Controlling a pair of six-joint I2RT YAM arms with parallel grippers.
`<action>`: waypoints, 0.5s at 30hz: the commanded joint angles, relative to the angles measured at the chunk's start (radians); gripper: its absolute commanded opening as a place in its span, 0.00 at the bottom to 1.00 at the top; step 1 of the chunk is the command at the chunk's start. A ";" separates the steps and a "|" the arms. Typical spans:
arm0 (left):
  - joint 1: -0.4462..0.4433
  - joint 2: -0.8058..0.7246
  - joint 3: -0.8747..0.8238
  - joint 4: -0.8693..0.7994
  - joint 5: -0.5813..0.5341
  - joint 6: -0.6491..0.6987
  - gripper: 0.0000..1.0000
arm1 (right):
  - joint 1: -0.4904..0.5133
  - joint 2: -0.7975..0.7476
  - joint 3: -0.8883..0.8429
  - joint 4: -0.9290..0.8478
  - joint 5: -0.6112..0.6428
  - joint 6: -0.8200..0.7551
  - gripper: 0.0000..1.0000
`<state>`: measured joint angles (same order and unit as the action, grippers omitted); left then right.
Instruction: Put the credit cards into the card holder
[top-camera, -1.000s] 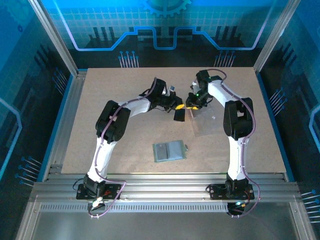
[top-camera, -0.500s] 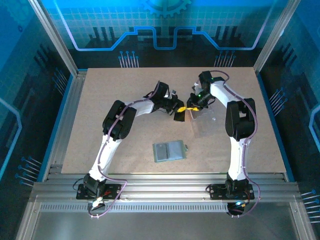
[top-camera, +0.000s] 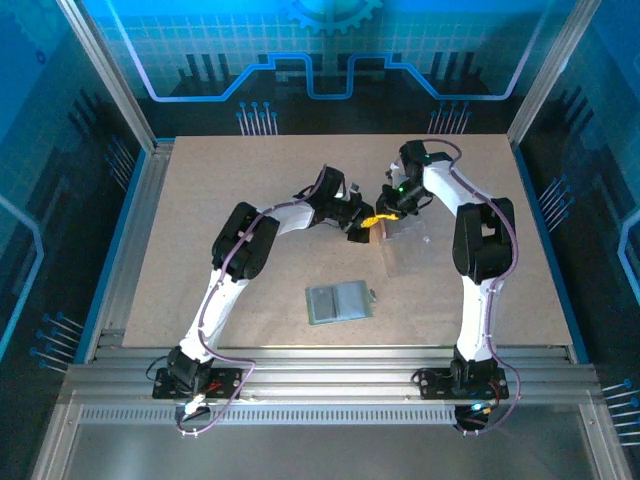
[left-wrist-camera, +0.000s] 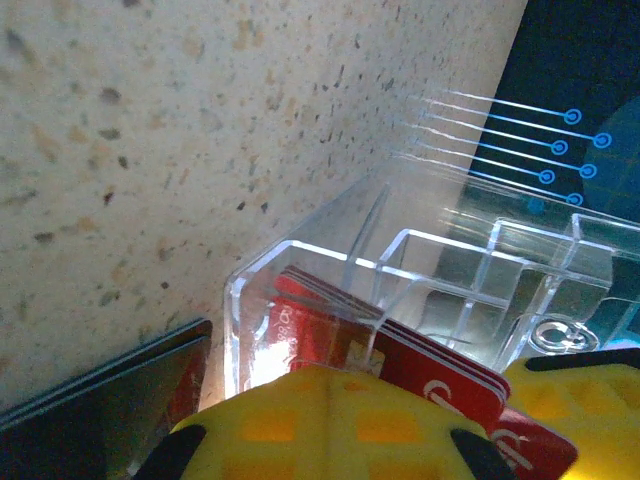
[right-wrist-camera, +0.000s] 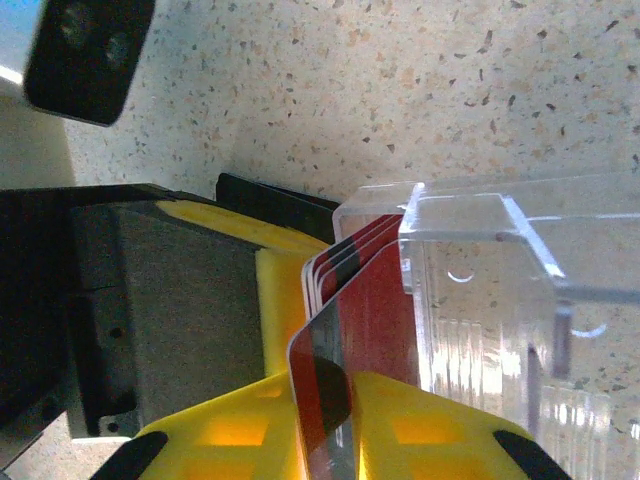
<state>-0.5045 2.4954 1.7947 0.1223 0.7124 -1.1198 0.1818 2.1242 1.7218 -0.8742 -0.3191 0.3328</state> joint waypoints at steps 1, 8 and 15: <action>-0.008 0.012 0.024 -0.001 0.033 -0.033 0.06 | -0.005 -0.040 -0.001 -0.028 -0.028 0.004 0.19; -0.008 0.016 0.024 -0.006 0.030 -0.031 0.06 | -0.005 -0.063 -0.009 -0.037 0.000 0.004 0.15; -0.009 0.013 0.018 -0.007 0.030 -0.026 0.06 | -0.005 -0.090 -0.004 -0.053 0.053 0.008 0.10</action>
<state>-0.5060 2.4958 1.7947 0.1223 0.7124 -1.1206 0.1818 2.0800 1.7203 -0.8989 -0.2646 0.3363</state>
